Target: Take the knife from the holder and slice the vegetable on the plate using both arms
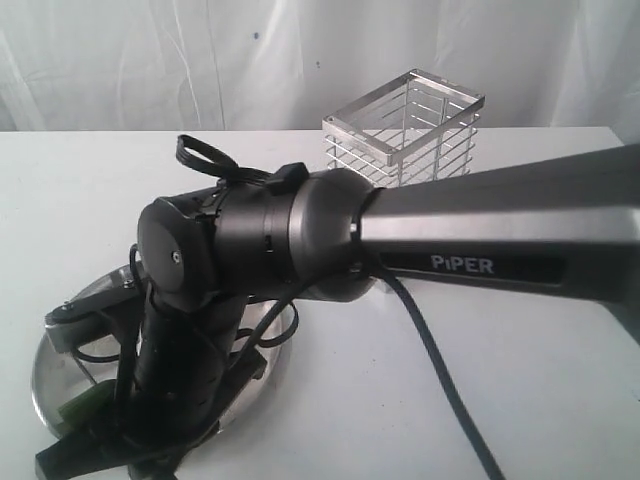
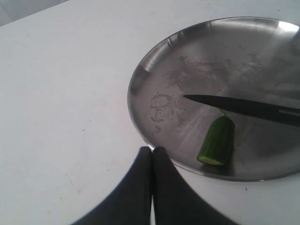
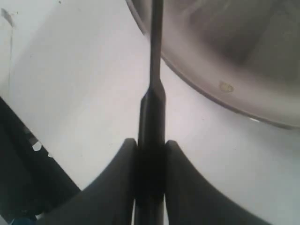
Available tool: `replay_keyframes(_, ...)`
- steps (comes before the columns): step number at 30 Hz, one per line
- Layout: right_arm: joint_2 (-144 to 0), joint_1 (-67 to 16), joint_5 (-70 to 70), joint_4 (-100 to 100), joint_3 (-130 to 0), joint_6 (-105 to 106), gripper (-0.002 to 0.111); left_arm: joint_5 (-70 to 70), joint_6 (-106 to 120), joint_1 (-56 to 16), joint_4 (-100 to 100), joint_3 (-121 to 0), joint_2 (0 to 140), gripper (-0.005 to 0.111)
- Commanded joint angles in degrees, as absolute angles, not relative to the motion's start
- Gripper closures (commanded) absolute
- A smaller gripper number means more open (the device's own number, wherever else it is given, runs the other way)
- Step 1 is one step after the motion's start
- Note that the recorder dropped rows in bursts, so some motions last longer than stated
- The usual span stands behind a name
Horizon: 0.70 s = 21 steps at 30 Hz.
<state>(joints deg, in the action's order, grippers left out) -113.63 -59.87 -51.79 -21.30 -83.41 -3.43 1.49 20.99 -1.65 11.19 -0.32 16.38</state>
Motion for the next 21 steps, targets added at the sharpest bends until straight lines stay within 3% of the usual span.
replay_keyframes(1, -113.6, -59.5, -50.9, -24.2, -83.2, -3.7, 0.106, 1.6, 20.9, -1.9, 11.7, 0.0, 16.0, 0.107)
replay_keyframes(21, -114.8, -56.9, -50.5, -26.9, -83.2, -4.9, 0.106, 1.6, 20.9, -1.9, 11.7, 0.0, 16.0, 0.107)
